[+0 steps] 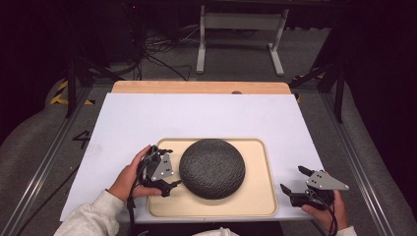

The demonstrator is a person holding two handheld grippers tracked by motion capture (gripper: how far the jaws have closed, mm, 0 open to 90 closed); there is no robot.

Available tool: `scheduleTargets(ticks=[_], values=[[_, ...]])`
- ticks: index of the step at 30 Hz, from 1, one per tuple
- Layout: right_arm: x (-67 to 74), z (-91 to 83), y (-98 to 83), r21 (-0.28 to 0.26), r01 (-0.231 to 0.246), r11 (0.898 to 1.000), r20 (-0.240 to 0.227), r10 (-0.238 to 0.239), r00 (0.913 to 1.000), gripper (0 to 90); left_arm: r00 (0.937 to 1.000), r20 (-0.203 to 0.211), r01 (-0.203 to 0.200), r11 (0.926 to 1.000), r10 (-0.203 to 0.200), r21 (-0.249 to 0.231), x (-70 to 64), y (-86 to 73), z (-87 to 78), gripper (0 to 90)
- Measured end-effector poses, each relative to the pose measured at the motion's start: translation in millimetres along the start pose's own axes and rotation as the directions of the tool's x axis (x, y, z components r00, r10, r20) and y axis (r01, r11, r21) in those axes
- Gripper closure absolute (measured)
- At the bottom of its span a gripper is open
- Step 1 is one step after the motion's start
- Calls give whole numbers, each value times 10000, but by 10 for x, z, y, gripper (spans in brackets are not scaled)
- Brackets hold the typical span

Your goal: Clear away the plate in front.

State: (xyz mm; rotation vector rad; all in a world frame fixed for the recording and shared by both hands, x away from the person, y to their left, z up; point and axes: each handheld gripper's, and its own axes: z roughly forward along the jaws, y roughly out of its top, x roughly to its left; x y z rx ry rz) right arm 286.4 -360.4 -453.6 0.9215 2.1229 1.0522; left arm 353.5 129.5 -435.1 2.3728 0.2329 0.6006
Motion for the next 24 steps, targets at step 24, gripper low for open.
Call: scheduleTargets(ticks=[24], values=[[-15, -18, 5, -103, -117, 9999, 63, 118, 9999, 104, 9916, -938, 908, 9958, -890, 143, 127, -459, -271, 57]])
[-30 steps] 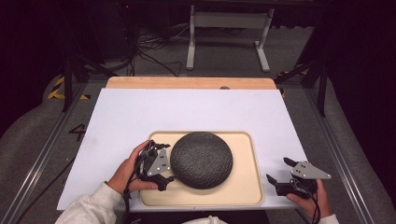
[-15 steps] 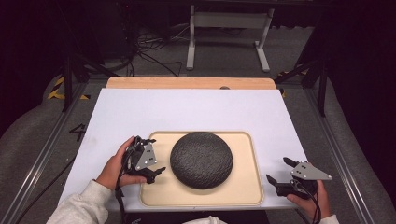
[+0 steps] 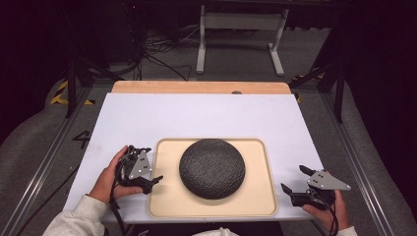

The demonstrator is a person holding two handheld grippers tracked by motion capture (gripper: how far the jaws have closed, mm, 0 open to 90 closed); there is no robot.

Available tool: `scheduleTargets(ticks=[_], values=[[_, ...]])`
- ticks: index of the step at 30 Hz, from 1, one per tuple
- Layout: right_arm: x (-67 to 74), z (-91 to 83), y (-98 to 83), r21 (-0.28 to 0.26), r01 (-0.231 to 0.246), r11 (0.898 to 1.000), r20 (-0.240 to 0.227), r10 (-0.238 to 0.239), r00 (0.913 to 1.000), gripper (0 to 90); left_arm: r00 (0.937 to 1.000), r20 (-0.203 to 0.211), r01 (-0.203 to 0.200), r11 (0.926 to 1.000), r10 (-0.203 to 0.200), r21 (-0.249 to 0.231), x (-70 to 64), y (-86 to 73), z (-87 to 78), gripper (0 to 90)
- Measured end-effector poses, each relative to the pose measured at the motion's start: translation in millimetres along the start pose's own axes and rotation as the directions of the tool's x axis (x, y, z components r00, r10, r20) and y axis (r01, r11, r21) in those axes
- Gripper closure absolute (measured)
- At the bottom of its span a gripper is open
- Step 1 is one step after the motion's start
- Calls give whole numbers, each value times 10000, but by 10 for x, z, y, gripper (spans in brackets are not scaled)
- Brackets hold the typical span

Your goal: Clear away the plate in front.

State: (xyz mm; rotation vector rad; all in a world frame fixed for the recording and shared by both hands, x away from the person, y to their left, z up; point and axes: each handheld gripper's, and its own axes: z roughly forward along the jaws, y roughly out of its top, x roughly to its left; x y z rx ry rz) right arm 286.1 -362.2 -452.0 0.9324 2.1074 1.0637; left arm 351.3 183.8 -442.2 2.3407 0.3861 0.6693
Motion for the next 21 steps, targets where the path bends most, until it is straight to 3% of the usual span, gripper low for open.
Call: scheduleTargets(ticks=[4, 7, 10, 16, 21], values=[[0, 1, -1, 12, 19, 10000, 19, -19, 10000, 104, 10000, -67, 54, 10000, -53, 62, 10, -54, -20, 57], [-2, 1, -1, 6, 33, 10000, 61, -33, 10000, 103, 9993, -108, 349, 9994, -349, -77, 25, -117, -51, 57], [-2, -1, -3, 16, 71, 10000, 124, -71, 9999, 103, 9968, 142, 791, 9959, -785, -434, 40, -181, -77, 58], [-3, 7, -6, 14, 77, 10000, 113, -77, 9999, 103, 9951, 39, 991, 9946, -991, -314, 30, -286, -92, 58], [-2, 9, -5, 7, 76, 10000, 110, -77, 9999, 103, 9921, 84, 1254, 9908, -1251, -513, 27, -380, -146, 58]])
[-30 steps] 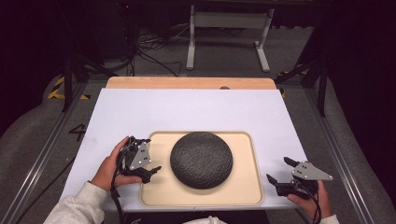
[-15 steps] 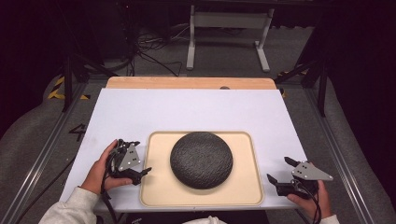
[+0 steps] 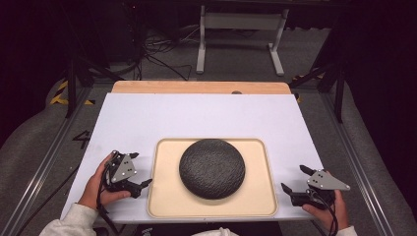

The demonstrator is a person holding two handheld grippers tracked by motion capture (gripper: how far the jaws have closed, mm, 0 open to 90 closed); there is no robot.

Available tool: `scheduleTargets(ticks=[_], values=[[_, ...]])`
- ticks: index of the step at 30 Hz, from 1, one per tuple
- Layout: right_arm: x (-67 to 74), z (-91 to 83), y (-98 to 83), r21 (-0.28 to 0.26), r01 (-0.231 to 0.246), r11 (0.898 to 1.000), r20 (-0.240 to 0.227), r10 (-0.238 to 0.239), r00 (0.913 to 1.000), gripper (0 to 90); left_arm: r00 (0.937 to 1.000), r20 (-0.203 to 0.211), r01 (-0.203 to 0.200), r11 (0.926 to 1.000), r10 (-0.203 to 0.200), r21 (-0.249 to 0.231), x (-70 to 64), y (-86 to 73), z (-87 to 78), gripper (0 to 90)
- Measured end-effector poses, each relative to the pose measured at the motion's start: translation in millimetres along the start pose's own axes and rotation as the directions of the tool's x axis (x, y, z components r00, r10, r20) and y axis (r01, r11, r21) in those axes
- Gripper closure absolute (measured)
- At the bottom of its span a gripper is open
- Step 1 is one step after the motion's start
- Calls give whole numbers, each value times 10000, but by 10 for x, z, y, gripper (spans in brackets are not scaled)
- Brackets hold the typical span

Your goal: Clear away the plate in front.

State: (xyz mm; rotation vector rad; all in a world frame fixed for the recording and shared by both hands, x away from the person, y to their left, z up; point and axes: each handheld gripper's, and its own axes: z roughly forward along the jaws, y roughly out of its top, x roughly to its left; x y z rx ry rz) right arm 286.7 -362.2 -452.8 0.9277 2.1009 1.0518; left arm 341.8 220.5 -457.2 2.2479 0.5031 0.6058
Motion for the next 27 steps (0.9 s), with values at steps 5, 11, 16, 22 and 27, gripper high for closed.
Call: scheduleTargets(ticks=[5, 11, 16, 22, 27], values=[[0, 1, 0, -3, 5, 10000, -10, -5, 10000, 102, 9996, -77, 271, 9996, -272, -57, 8, -77, -45, 58], [0, 2, 0, 5, 1, 10000, -19, -1, 10000, 102, 9977, -71, 666, 9969, -670, -409, 31, -153, -143, 59], [-10, -2, -1, -28, -27, 10000, 44, 27, 10000, 102, 9957, 46, 922, 9948, -921, -428, 44, -215, -169, 58], [-31, -10, -6, -105, -165, 9998, 147, 167, 9998, 100, 9917, 150, 1281, 9895, -1274, -669, 41, -280, -226, 59], [-35, -13, -10, -129, -188, 9997, 171, 190, 9997, 99, 9886, 154, 1508, 9850, -1500, -841, 54, -335, -270, 60]])
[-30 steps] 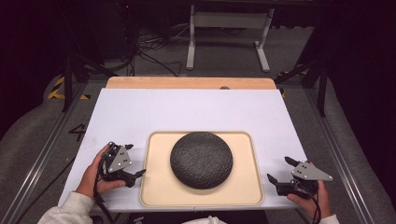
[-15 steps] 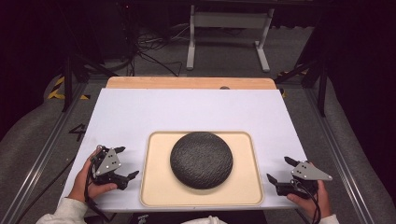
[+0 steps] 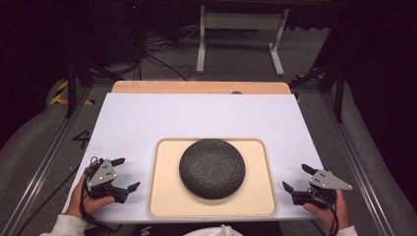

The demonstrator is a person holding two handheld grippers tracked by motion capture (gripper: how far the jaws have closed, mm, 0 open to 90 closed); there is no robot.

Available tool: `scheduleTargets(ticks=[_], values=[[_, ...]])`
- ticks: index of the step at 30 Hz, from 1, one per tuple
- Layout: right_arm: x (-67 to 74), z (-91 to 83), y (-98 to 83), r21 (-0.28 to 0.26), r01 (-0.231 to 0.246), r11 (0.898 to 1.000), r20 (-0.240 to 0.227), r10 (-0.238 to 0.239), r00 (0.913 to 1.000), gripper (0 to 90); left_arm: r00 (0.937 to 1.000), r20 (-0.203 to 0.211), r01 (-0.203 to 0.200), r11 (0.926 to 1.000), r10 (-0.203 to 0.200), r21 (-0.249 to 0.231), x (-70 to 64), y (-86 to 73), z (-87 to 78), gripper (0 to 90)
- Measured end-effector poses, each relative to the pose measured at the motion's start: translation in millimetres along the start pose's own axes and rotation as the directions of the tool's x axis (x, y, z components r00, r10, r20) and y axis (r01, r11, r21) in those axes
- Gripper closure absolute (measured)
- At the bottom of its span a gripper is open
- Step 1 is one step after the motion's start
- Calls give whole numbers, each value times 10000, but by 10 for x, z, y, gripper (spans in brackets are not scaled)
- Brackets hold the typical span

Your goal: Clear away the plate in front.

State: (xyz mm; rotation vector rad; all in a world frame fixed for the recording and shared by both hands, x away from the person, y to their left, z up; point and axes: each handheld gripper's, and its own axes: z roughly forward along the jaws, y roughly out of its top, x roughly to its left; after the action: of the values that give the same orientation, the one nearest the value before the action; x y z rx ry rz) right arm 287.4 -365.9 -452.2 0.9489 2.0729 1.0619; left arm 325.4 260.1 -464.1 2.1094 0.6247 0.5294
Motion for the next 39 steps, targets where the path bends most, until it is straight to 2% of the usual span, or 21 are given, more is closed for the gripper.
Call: scheduleTargets(ticks=[8, 12, 14, 30, 39], values=[[-1, -17, 4, -88, -14, 10000, -9, 13, 10000, 99, 9983, 72, 587, 9975, -585, -383, 45, -81, -75, 60], [-9, -32, -5, -136, -26, 9999, 7, 26, 10000, 98, 9974, 81, 724, 9963, -721, -457, 57, -91, -76, 60], [-12, -42, -12, -125, -52, 9999, 43, 52, 10000, 98, 9983, 61, 576, 9976, -575, -389, 53, -77, -70, 60], [31, -42, 6, -69, 115, 9999, 46, -114, 9999, 98, 9996, -121, 258, 9988, -263, -407, 10, -51, -107, 63], [24, -40, 0, -78, 86, 9999, -38, -86, 10000, 98, 9994, -171, 297, 9991, -302, -301, 16, -46, -96, 70]])
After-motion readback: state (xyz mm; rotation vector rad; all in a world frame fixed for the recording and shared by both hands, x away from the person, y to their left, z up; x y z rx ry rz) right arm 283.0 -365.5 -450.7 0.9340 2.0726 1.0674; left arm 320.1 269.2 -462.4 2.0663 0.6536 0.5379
